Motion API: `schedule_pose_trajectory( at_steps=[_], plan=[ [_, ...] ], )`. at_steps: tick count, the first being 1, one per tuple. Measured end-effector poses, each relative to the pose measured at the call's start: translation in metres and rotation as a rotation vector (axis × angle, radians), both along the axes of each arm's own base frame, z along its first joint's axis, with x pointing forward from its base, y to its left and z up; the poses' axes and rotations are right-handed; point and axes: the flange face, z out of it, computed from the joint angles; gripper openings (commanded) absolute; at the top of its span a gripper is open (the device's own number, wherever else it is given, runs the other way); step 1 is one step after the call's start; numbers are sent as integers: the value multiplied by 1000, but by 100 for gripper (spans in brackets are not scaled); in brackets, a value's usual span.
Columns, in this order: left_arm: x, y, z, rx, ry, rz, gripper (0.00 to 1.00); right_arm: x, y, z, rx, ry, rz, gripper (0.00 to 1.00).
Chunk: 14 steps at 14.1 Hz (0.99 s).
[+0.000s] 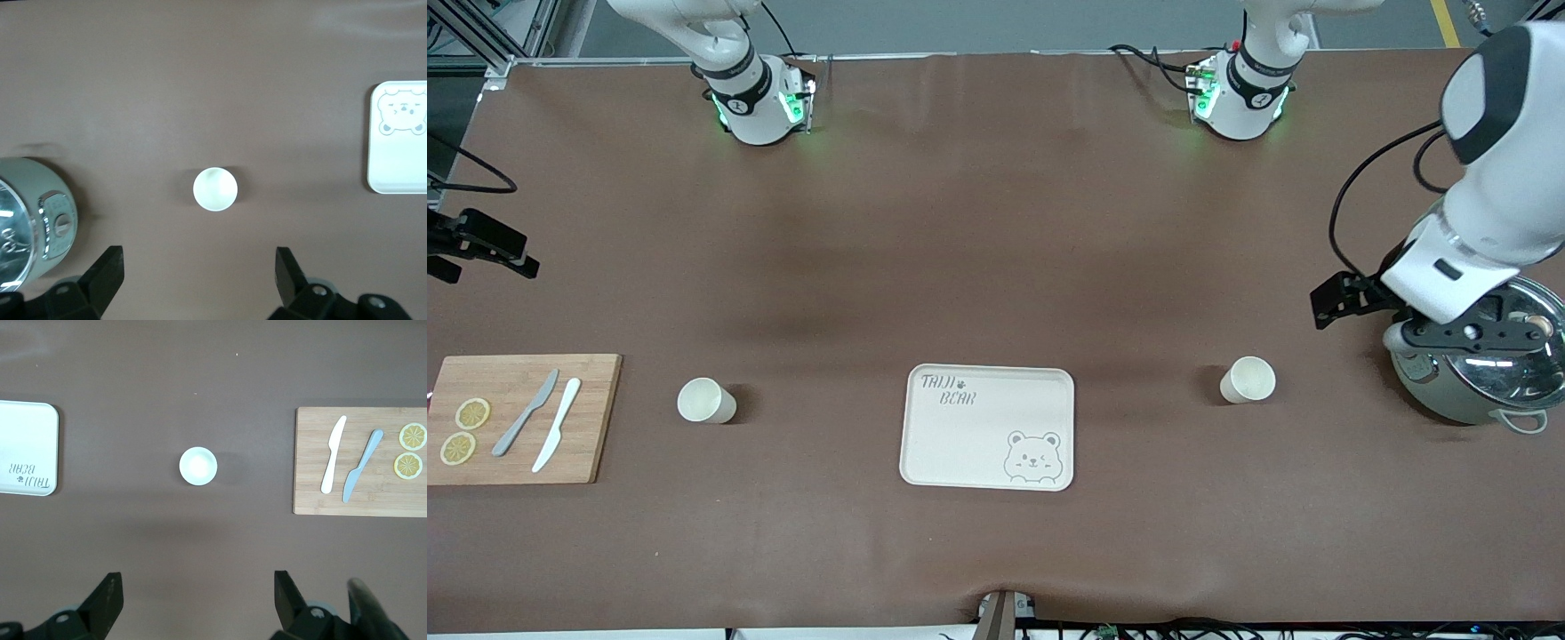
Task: Place white IKEA cup upright on tray with both arms
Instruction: 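Reach the left gripper down to the white cup beside the pot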
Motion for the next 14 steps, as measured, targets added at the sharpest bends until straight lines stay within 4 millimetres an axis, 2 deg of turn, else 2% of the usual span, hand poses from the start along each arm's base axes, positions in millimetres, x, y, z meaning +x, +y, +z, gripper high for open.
schedule_pose_trajectory(
  at_steps=[4,6,8,10,12,14],
  plan=[
    [1,-1,-50,-3,-9,-5,100,0,1,-1,0,1,3,100],
    [1,0,-83,-9,-27,-5,100,2,7,-3,2,2,9,100],
    [3,1,-125,-12,-21,-5,100,6,20,-6,3,-2,2,100],
    [8,2,-161,-14,-2,-5,100,11,41,-10,4,-6,-3,100],
    [14,3,-189,-15,8,-14,100,16,55,-14,4,-18,-7,100],
    [18,5,-214,-18,12,-22,100,23,62,-21,3,-27,-15,100]
  ],
)
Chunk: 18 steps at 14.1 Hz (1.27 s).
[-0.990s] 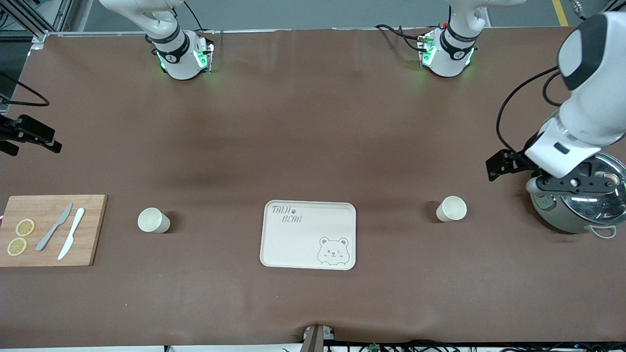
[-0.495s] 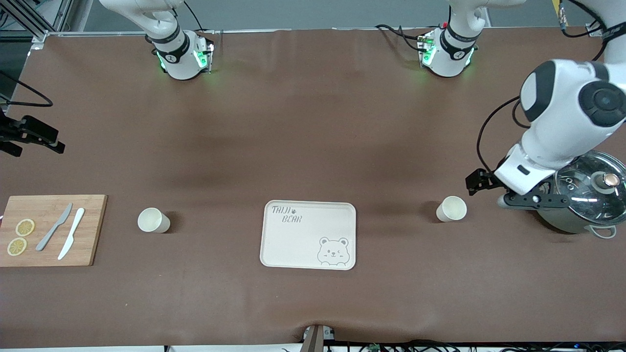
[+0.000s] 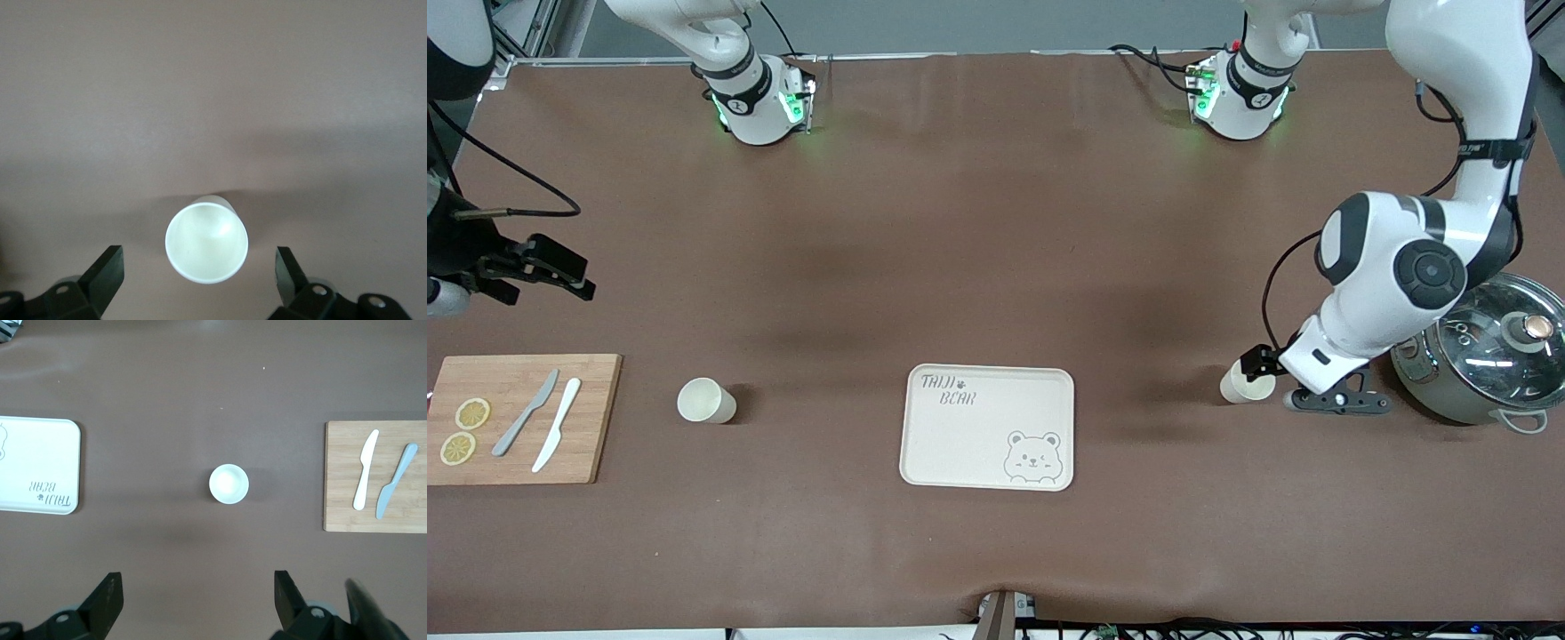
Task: Place white IKEA cup upright on tray with both arms
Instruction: 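Reach the left gripper down to the white cup beside the pot, then grasp the cup with the left gripper while the right gripper reaches the other cup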
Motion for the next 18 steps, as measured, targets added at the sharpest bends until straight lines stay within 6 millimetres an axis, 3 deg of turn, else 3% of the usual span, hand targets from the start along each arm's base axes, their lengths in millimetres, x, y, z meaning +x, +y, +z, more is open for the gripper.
schedule_pose_trajectory(
  at_steps=[4,8,12,18],
  plan=[
    [8,3,-41,-11,-20,1,100,8,-1,-11,-6,-3,-6,100],
    [12,11,-63,-12,-21,-4,100,14,-28,-20,-58,-3,11,100],
    [12,31,-68,-10,-14,6,100,37,-69,-55,-80,-22,24,100],
    [1,42,-79,-6,10,8,100,71,-73,-116,-98,-51,26,100]
  ],
)
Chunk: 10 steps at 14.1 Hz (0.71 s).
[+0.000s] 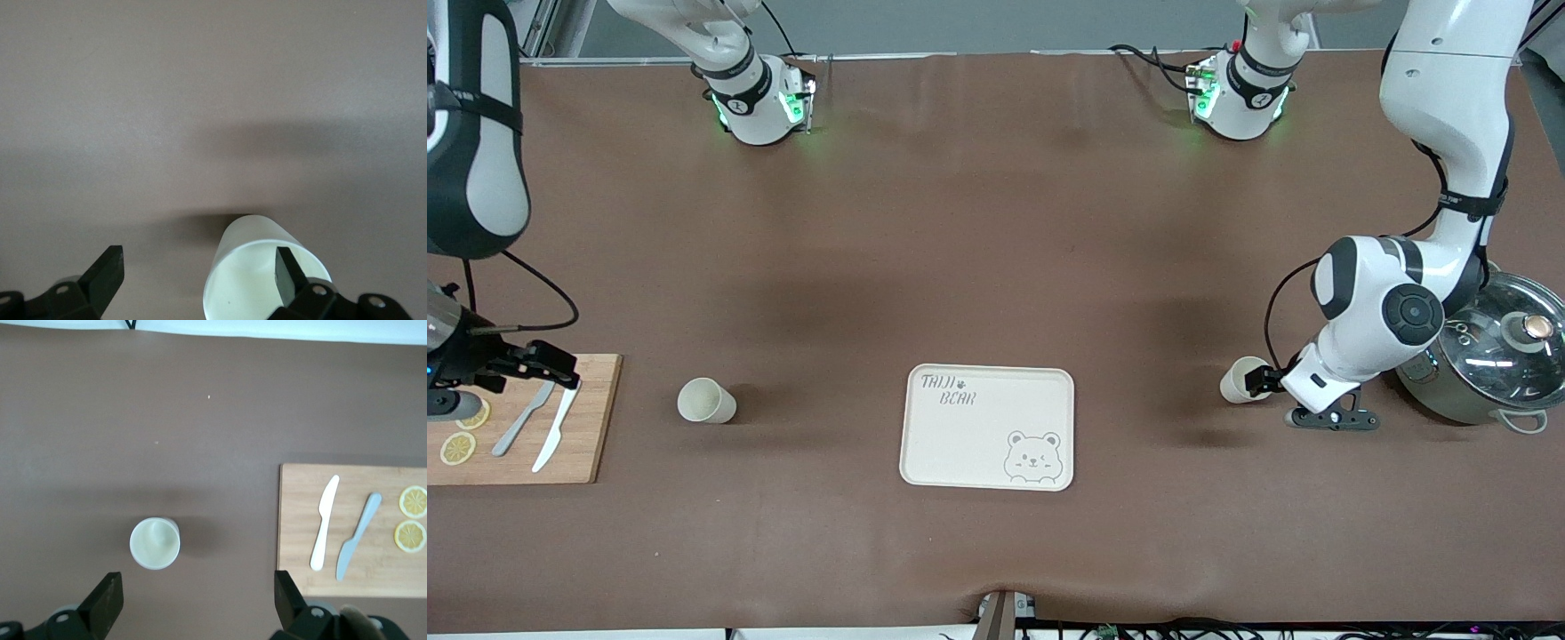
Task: Place white IKEA cup upright on tray with both arms
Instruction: 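Grasp the cup with the left gripper while the right gripper reaches the other cup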
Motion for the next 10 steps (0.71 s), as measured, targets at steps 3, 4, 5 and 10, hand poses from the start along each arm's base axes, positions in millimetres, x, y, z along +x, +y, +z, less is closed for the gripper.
schedule_pose_trajectory(
  at_steps=[3,4,5,10],
  plan=[
    [-9,0,-11,-3,-17,-1,100,9,2,-23,-4,9,5,100],
    [-12,0,-14,-4,-21,-2,100,10,3,-30,-4,17,8,100],
    [-14,0,-17,-4,-20,-2,100,12,5,-37,-3,25,11,100],
    [-16,-1,-18,-5,-20,-3,0,15,7,-80,-7,28,15,100]
  ],
)
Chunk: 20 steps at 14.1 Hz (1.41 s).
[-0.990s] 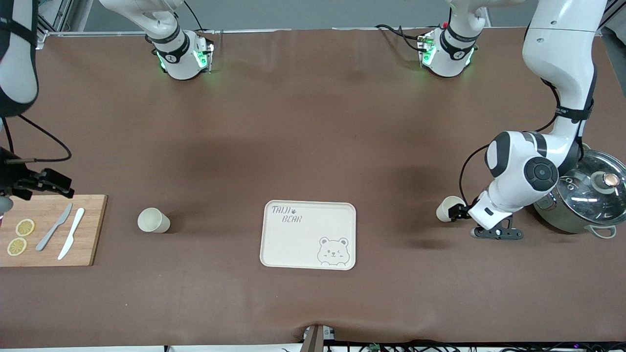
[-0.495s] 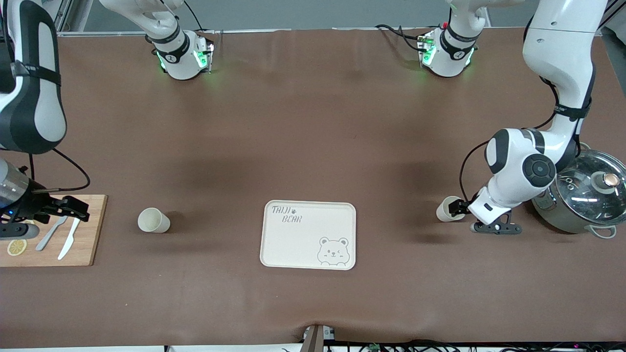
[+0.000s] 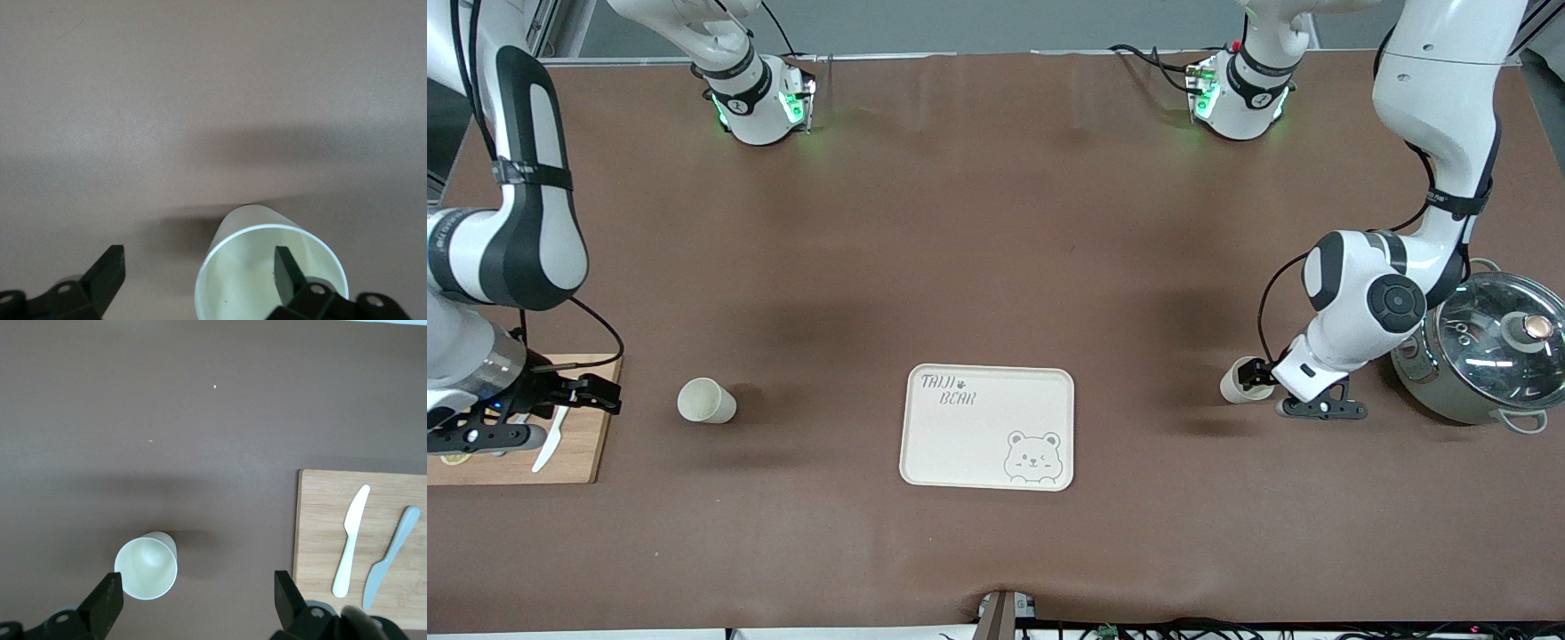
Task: Place white IKEA cup upright on tray with both arms
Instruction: 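Grasp the cup with the left gripper while the right gripper reaches the other cup, then carry the cup to the tray with the left gripper while the right gripper grasps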
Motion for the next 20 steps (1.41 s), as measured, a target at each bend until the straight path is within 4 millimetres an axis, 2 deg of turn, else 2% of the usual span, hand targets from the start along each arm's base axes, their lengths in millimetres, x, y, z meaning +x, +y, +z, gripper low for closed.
schedule_pose_trajectory(
  at_steps=[6,11,15,18,20],
  plan=[
    [1,-3,2,-2,-17,-4,0,-6,-2,-25,-1,13,-1,100],
    [1,-7,8,-5,-27,-8,0,-15,-4,-60,-9,-22,24,100],
    [1,-7,8,-6,-29,1,0,-20,-4,-76,-10,-14,27,100],
    [10,-14,17,-15,-55,33,0,-21,-4,-89,-12,-13,29,100],
    [24,-29,28,-29,-88,59,0,-23,-3,-100,-14,-22,32,100]
  ],
)
